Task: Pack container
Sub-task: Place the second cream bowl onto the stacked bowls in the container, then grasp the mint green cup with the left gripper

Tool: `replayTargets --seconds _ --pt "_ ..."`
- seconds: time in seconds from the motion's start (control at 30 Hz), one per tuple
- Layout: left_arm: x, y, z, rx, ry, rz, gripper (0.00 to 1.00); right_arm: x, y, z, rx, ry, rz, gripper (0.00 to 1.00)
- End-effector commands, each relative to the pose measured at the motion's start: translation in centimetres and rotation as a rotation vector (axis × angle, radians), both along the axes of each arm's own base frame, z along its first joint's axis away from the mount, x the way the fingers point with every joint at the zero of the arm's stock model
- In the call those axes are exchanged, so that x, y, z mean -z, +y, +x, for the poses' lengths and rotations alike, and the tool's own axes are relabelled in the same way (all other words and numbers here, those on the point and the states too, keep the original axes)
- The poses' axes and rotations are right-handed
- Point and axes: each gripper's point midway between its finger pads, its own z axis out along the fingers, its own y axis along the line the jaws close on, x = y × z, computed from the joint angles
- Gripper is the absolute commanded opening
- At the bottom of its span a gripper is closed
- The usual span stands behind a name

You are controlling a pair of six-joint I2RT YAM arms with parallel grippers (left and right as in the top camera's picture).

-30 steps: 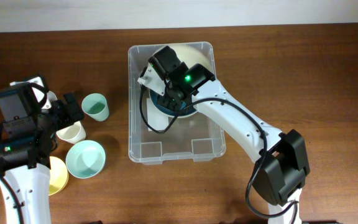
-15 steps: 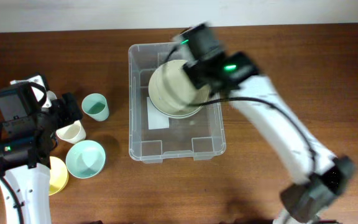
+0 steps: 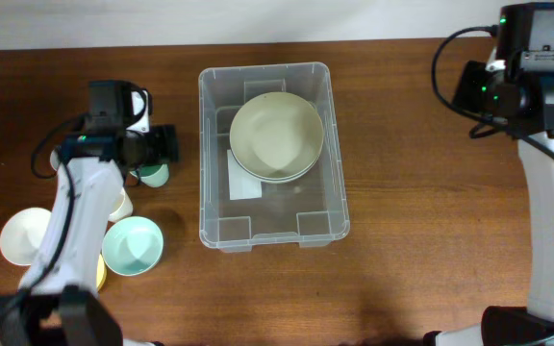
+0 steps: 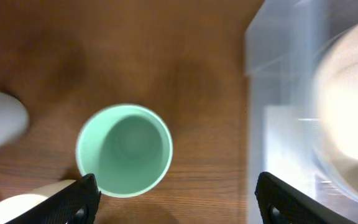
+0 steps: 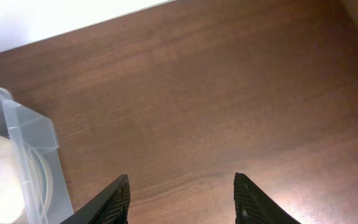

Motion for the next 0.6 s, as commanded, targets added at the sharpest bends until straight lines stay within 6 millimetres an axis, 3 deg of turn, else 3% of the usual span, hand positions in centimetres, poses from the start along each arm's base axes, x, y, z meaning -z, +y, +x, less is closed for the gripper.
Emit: replayTargets --seconds 0.0,0.2,0.23,0.27,0.3,0.37,0.47,0.57 --pt "3.5 0.2 0.7 0.012 0.086 0.016 0.82 0.4 -0.6 -0.2 0.021 0.010 0.038 0.49" --pt "8.4 0.2 0.7 0.013 0.199 0.014 0.80 0.4 -0.6 -0.2 0.018 0.011 0.035 0.48" --pt "8.7 0.2 0.8 0.013 0.205 0.013 0.73 0.4 -0.6 -0.2 0.018 0.011 0.035 0.45" --pt "9.0 0.2 0.9 0.013 0.208 0.013 0.59 0.4 -0.6 -0.3 0.018 0.014 0.035 0.41" --pt "9.2 0.3 1.0 0.013 0.208 0.013 0.39 0.4 -0.6 -0.3 0.018 0.016 0.035 0.37" --pt "8.7 0.2 1.4 0.013 0.187 0.014 0.04 0.5 -0.8 -0.5 0.027 0.021 0.025 0.32" --pt "7.1 0.1 2.2 0.017 0.155 0.016 0.01 0.1 -1.8 -0.8 0.062 0.016 -0.015 0.28" --pt "3.5 -0.5 2.8 0.030 0.102 0.022 0.00 -0.7 -3.3 -1.5 0.114 -0.006 -0.024 0.28"
